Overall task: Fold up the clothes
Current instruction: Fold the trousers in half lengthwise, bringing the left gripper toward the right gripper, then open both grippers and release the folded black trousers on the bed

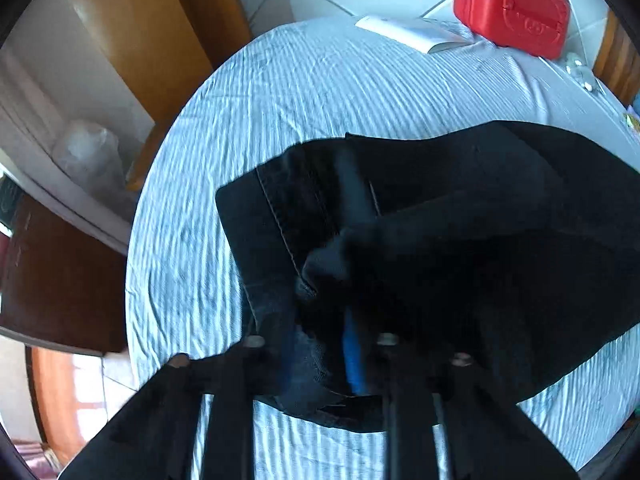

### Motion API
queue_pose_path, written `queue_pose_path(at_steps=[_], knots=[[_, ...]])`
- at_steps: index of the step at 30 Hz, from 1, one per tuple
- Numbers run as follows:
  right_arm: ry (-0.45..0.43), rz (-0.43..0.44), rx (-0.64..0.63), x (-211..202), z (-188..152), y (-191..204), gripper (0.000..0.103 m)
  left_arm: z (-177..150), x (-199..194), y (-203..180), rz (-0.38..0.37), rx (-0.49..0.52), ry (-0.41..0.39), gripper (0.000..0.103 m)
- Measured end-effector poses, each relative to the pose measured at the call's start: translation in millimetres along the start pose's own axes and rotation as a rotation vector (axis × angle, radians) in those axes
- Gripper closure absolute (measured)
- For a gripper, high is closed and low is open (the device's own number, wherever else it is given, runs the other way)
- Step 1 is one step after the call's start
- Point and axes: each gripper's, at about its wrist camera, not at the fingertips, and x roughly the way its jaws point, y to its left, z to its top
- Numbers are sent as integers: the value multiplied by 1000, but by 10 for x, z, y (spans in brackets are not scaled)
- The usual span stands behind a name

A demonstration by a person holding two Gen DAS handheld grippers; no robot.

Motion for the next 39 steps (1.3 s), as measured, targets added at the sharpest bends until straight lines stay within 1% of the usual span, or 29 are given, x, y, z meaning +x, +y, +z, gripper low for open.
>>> queue_pose_path(at_steps=[1,2,3,6,8,9,10,11,13,15,16,18,20,22,25,27,29,31,33,35,36,37,39], knots=[[-13,-10,-12,-55,-28,27,94,-14,6,-14,-4,-4,1,96],[-30,-13,-12,-123,-44,31,95,-30,-43,-41,-7,1,-9,96],[-69,-12,-5,-256,-65,6,95,-50,-131,-67,-10,13,-26,97],[-197,-4,26,-688,-132,-97,96,-143,-508,-72,-23,18,-103,97],[-258,-13,44,-933,-233,-206,100,-245,-771,-31,-43,1,-160,97],[-257,-27,52,-964,-300,-278,101,-313,-852,-15,-50,-4,-174,97],[-252,-42,60,-983,-370,-353,101,-399,-867,-12,-50,1,-167,97],[-229,-43,70,-945,-422,-420,101,-504,-810,-23,-43,15,-134,97],[-168,-57,97,-797,-577,-534,101,-705,-576,-43,-22,33,-45,96],[-142,-40,139,-703,-703,-605,101,-892,-320,-48,-13,24,33,95],[-139,-22,172,-686,-757,-634,100,-953,-242,-40,-16,5,52,92],[-134,3,203,-702,-800,-647,99,-987,-272,-19,-43,-54,35,86],[-137,0,196,-761,-803,-606,93,-979,-398,-16,-62,-94,1,68],[-155,19,193,-813,-801,-538,83,-967,-503,-30,-68,-142,-15,67],[-164,30,185,-832,-761,-442,77,-950,-591,-99,-65,-204,-22,66],[-156,5,135,-814,-718,-315,77,-942,-604,-188,-54,-232,-33,66],[-154,-7,76,-803,-701,-205,73,-905,-610,-270,-38,-244,-41,66],[-153,-29,-6,-758,-668,-94,48,-917,-647,-346,-40,-278,-50,66],[-157,-34,-75,-704,-620,-20,46,-935,-728,-486,-56,-287,-60,66],[-163,-36,-160,-649,-562,75,46,-931,-819,-689,-43,-263,-86,66],[-157,-34,-198,-615,-543,121,46,-916,-844,-783,-45,-248,-96,66],[-138,-45,-265,-546,-519,191,46,-890,-854,-885,-53,-235,-104,66],[-120,-59,-336,-456,-488,242,46,-793,-808,-1069,-73,-216,-115,66]])
